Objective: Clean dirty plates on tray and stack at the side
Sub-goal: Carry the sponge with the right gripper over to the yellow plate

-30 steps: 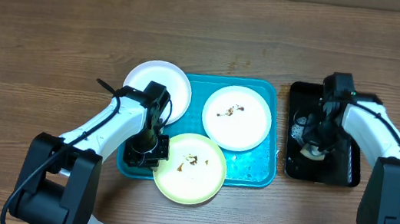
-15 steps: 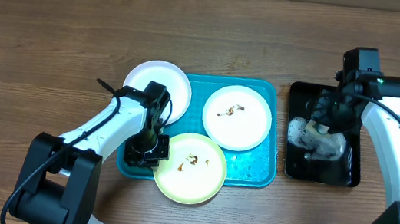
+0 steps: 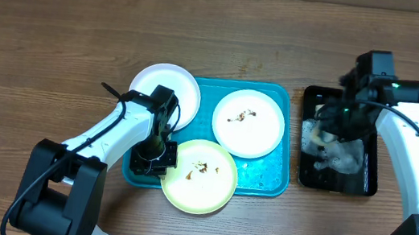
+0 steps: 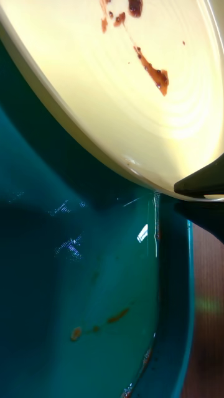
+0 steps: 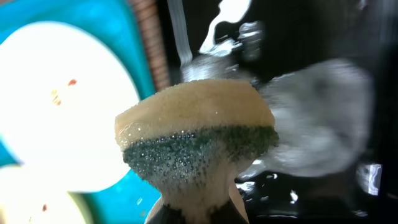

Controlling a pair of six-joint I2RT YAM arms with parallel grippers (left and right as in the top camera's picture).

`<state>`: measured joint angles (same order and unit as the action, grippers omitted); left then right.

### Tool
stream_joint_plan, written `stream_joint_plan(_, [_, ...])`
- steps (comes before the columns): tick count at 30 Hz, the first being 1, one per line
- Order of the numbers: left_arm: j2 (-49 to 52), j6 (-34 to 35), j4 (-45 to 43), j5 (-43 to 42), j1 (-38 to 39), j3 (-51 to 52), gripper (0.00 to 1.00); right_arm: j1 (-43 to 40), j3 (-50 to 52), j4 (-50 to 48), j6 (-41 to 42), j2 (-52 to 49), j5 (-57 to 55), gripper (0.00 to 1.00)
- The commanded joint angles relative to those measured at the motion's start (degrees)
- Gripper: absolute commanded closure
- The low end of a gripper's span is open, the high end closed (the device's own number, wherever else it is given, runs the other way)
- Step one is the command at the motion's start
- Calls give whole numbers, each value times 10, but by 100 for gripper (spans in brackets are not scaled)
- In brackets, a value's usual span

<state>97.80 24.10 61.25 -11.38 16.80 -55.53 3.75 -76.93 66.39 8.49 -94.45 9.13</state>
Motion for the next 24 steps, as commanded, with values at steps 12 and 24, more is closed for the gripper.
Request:
stream_joint_plan(12, [4,28,-10,8,1,3,96,202,-2,-33,47,12,122,96])
stream_joint_plan(24, [5,34,-35,-33,1,3,96,379,-2,-120,143,-51,120,96])
